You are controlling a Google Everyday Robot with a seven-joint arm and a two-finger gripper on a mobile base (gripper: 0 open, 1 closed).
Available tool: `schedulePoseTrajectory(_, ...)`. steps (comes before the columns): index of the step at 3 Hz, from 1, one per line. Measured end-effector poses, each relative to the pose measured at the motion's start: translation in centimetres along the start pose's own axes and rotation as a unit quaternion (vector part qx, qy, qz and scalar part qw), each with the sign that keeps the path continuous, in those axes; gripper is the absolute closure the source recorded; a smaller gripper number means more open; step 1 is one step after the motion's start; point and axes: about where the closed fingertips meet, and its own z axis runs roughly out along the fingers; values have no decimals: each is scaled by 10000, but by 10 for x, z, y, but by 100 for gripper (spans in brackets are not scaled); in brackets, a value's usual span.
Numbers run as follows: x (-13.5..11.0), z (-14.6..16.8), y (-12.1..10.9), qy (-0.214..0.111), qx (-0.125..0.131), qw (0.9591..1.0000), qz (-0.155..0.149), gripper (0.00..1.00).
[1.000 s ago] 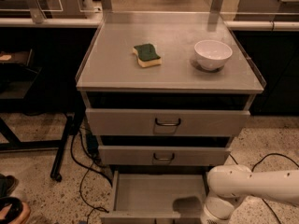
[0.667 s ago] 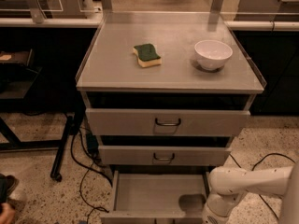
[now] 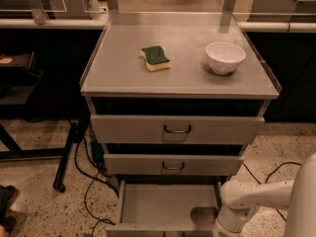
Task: Close bottom drawer
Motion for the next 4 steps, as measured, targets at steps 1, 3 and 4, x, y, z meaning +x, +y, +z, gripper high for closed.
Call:
schedulePoseTrajectory(1,-1,6,-15,-105,-68,9997,221,100)
schedulePoseTrajectory(3,-5,27,-96,-357,-73,9922,1191,100)
schedulePoseTrajectory(4,-5,27,-96,-357,-73,9922,1191,100)
